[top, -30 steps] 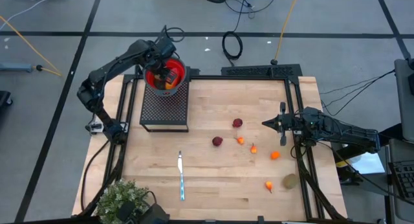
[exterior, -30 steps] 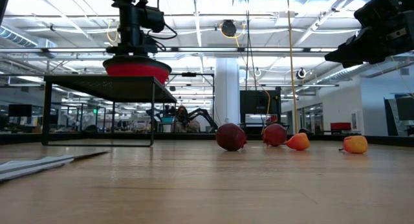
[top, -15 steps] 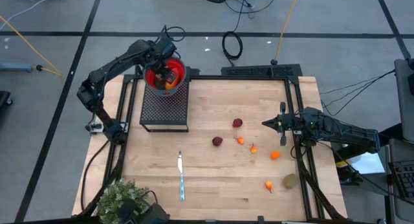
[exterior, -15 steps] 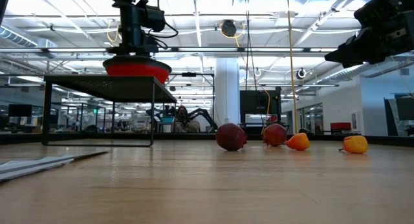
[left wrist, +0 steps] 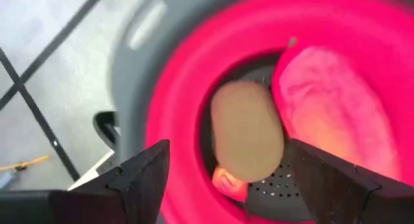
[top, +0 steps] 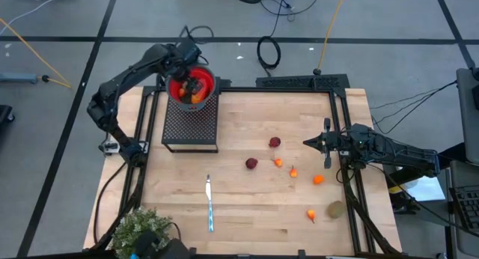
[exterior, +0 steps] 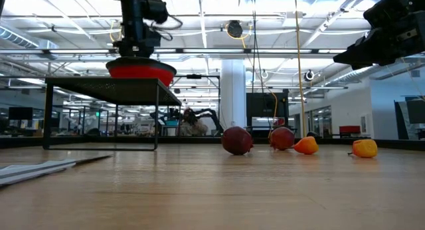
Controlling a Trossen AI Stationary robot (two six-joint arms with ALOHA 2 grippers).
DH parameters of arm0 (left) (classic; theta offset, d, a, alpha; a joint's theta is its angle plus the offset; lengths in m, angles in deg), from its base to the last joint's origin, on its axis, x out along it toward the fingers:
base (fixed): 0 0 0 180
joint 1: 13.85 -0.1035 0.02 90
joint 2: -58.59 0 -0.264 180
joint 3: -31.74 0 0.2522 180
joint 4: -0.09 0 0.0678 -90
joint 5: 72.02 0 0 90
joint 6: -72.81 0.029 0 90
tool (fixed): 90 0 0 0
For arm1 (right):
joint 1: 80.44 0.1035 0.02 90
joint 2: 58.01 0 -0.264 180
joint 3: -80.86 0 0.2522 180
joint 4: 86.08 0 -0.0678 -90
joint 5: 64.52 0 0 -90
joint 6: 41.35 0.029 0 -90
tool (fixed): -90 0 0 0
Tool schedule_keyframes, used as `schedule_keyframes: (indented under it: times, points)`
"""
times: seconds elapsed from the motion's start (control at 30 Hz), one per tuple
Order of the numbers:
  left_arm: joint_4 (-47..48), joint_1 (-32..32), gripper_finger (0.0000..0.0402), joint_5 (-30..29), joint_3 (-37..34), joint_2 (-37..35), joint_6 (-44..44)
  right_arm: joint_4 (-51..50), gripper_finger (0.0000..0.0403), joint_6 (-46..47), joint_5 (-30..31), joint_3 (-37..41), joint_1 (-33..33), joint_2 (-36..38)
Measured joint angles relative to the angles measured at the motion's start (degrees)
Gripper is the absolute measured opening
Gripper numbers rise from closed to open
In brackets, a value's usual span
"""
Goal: Pick & Place Fruit
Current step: Put the pomegranate into the red strainer bowl on the shelf
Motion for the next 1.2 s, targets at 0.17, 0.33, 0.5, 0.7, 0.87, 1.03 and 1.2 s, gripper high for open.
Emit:
schedule_keyframes:
  times: [0.17, 0.33, 0.5, 0.7, 0.87, 1.03, 1.2]
  points:
    - [0.6, 2.2, 0.0310, 0.8, 5.5, -1.9, -6.3, 0.0, 0.0000, 0.0, 0.0, 0.0, 0.0, 0.0]
    - [0.3, 6.2, 0.0310, 3.6, 7.7, -4.3, -10.6, 0.0, 0.0000, 0.0, 0.0, 0.0, 0.0, 0.0]
    - [0.3, 11.3, 0.0310, 4.2, 7.7, -6.4, -13.4, 0.0, 0.0000, 0.0, 0.0, 0.0, 0.0, 0.0]
    - [0.3, 18.1, 0.0310, 4.4, 7.7, -7.6, -14.9, 0.0, 0.0000, 0.0, 0.0, 0.0, 0.0, 0.0]
    - [0.3, 22.7, 0.0310, 4.7, 7.7, -8.1, -17.6, 0.0, 0.0000, 0.0, 0.0, 0.0, 0.0, 0.0]
    - [0.3, 27.0, 0.0310, 4.6, 7.7, -8.0, -21.7, 0.0, 0.0000, 0.0, 0.0, 0.0, 0.0, 0.0]
    - [0.3, 31.8, 0.0310, 4.6, 7.7, -8.0, -25.9, 0.0, 0.0000, 0.0, -0.1, 0.0, 0.0, 0.0]
